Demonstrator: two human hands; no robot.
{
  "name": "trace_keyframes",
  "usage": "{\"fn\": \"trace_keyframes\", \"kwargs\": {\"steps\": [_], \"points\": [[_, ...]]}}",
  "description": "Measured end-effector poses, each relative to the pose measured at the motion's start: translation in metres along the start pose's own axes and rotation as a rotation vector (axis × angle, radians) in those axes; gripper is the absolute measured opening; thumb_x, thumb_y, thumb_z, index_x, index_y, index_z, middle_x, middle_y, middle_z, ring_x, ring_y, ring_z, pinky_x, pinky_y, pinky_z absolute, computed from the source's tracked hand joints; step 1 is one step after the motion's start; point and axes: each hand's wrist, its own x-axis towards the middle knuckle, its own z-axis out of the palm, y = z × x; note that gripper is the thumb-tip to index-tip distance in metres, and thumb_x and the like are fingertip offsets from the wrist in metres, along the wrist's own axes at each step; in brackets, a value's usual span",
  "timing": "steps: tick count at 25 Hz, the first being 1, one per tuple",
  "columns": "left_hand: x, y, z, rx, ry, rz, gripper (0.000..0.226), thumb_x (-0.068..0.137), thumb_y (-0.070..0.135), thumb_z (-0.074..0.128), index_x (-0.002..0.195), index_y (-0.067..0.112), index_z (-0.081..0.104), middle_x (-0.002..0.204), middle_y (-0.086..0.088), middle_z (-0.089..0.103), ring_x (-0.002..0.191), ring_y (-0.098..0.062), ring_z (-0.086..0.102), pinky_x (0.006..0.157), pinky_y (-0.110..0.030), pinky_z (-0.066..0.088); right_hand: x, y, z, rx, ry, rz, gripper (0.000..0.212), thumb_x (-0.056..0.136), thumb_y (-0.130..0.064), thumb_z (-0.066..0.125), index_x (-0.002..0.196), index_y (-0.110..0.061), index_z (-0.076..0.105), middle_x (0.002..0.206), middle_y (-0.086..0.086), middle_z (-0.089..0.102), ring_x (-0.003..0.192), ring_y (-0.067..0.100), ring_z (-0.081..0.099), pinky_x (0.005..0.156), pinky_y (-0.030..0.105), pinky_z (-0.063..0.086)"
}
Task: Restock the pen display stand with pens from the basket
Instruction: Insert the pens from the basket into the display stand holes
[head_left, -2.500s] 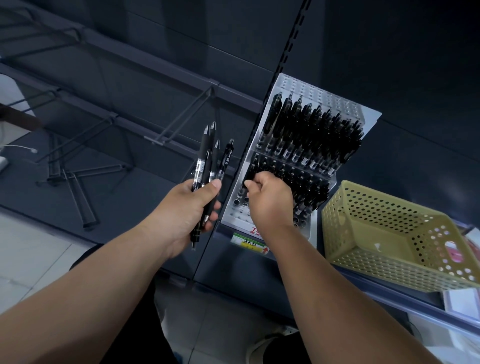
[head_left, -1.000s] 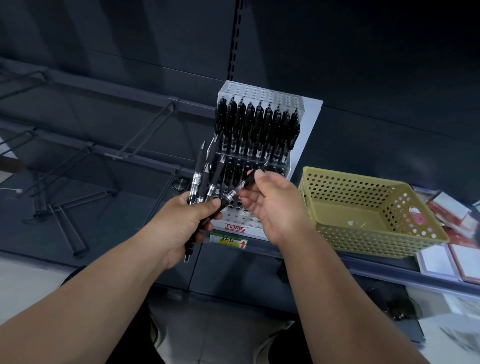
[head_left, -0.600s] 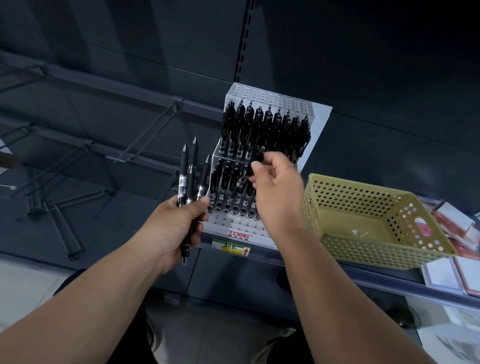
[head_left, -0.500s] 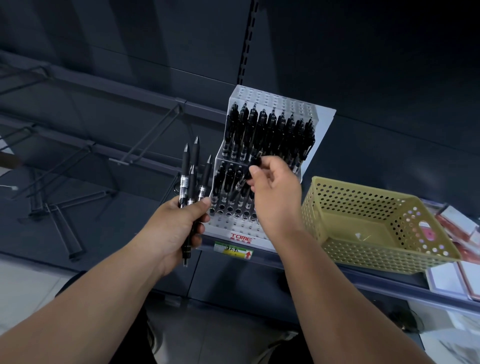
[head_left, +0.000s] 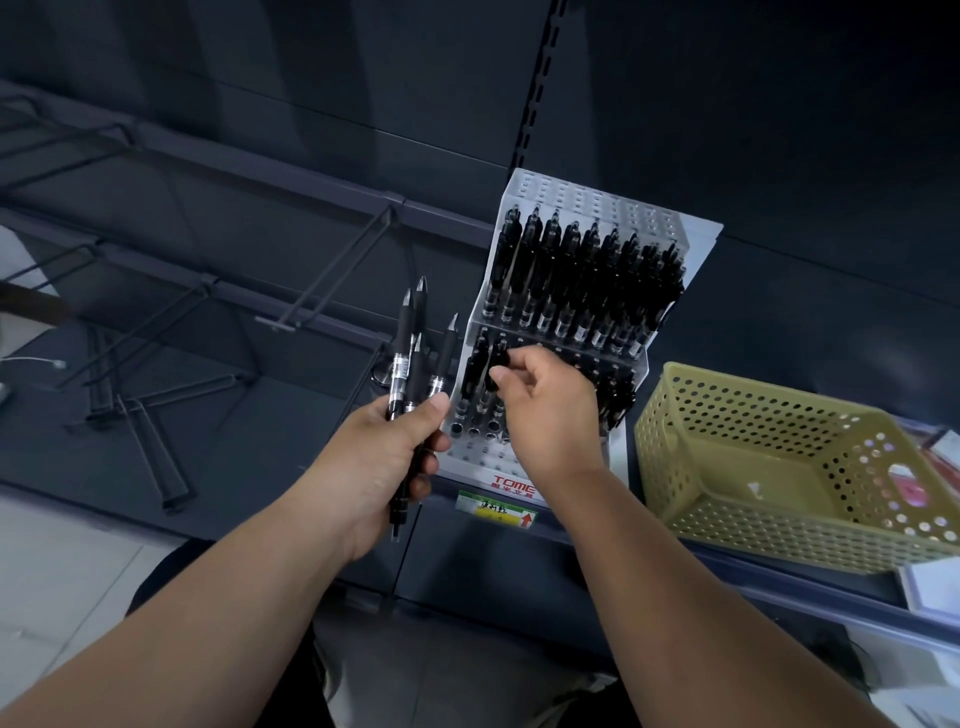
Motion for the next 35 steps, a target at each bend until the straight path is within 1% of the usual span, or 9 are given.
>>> {"fn": "trace_keyframes", "kwargs": {"steps": [4, 7, 13, 15, 17, 20, 24, 29, 35], "points": [[0.001, 0.003, 0.0, 0.019, -0.008, 0.011, 0.024, 0.088, 0.032, 0.064, 0.098, 0.011, 0.059, 0.066, 0.001, 0.058, 0.052, -0.009, 0.047, 0.041, -0.019, 0.036, 0.0, 0.007, 0.011, -0.054, -0.028, 0.018, 0.016, 0.098, -0.024, 0.054, 0.103, -0.012, 0.063, 0.071, -0.005, 0.059, 0.061, 0.011, 0.053, 0.058, 0.029, 0.046], [0.0, 0.004, 0.0, 0.031, -0.027, 0.017, 0.031, 0.088, 0.033, 0.064, 0.105, 0.008, 0.058, 0.067, 0.0, 0.058, 0.053, -0.01, 0.046, 0.04, -0.019, 0.035, -0.003, 0.015, 0.015, -0.089, -0.066, 0.07, 0.016, 0.099, -0.022, 0.051, 0.091, -0.011, 0.06, 0.063, 0.0, 0.056, 0.051, 0.012, 0.045, 0.05, 0.029, 0.039], [-0.007, 0.006, -0.002, 0.035, -0.055, 0.015, 0.025, 0.088, 0.028, 0.065, 0.104, 0.01, 0.059, 0.065, -0.003, 0.06, 0.052, -0.011, 0.046, 0.04, -0.021, 0.035, -0.018, 0.016, 0.008, -0.078, -0.087, 0.151, 0.016, 0.098, -0.024, 0.051, 0.088, -0.017, 0.063, 0.074, 0.003, 0.066, 0.068, 0.022, 0.063, 0.061, 0.035, 0.052], [-0.011, 0.006, 0.001, 0.059, -0.051, 0.03, 0.016, 0.089, 0.027, 0.064, 0.096, 0.014, 0.057, 0.066, -0.003, 0.061, 0.052, -0.011, 0.047, 0.041, -0.021, 0.034, -0.024, 0.009, 0.002, 0.095, -0.033, 0.171, 0.017, 0.098, -0.025, 0.053, 0.087, -0.017, 0.063, 0.078, 0.004, 0.069, 0.068, 0.02, 0.065, 0.064, 0.038, 0.054], [-0.015, 0.006, 0.007, 0.074, -0.057, 0.038, 0.012, 0.089, 0.026, 0.064, 0.091, 0.018, 0.056, 0.068, -0.004, 0.062, 0.052, -0.011, 0.047, 0.042, -0.022, 0.034, -0.029, -0.004, -0.007, 0.381, -0.019, 0.224, 0.02, 0.099, -0.029, 0.053, 0.088, -0.017, 0.064, 0.083, 0.001, 0.07, 0.066, 0.01, 0.063, 0.065, 0.032, 0.054], [-0.019, 0.005, 0.014, 0.113, -0.085, 0.048, 0.009, 0.09, 0.026, 0.063, 0.091, 0.018, 0.059, 0.072, -0.004, 0.063, 0.052, -0.011, 0.048, 0.042, -0.022, 0.035, -0.032, -0.019, -0.021, 0.643, -0.126, 0.268, 0.017, 0.097, -0.036, 0.054, 0.095, -0.023, 0.065, 0.087, -0.007, 0.069, 0.077, 0.007, 0.063, 0.069, 0.026, 0.053], [-0.026, 0.003, 0.023, 0.168, -0.137, 0.05, 0.019, 0.09, 0.027, 0.063, 0.104, 0.014, 0.063, 0.073, -0.004, 0.066, 0.053, -0.011, 0.053, 0.044, -0.023, 0.04, -0.036, -0.023, -0.028, 0.695, -0.203, 0.238, 0.006, 0.095, -0.019, 0.061, 0.091, -0.021, 0.065, 0.069, -0.012, 0.065, 0.067, 0.004, 0.059, 0.065, 0.024, 0.047], [-0.032, 0.004, 0.022, 0.15, -0.109, 0.021, 0.019, 0.091, 0.024, 0.061, 0.106, 0.013, 0.062, 0.08, -0.006, 0.073, 0.06, -0.015, 0.064, 0.054, -0.027, 0.053, -0.034, -0.014, -0.043, 0.831, -0.062, 0.337, 0.006, 0.095, -0.012, 0.059, 0.094, -0.011, 0.064, 0.078, 0.0, 0.065, 0.07, 0.012, 0.057, 0.065, 0.026, 0.051], [-0.029, 0.004, 0.023, 0.037, -0.054, 0.004, 0.011, 0.088, 0.016, 0.065, 0.094, 0.014, 0.056, 0.073, -0.006, 0.068, 0.043, -0.009, 0.042, 0.036, -0.018, 0.032, -0.033, -0.008, -0.059, 1.008, 0.06, 0.447, 0.006, 0.094, -0.011, 0.06, 0.095, -0.008, 0.065, 0.087, 0.007, 0.068, 0.072, 0.014, 0.063, 0.07, 0.026, 0.056]]}}
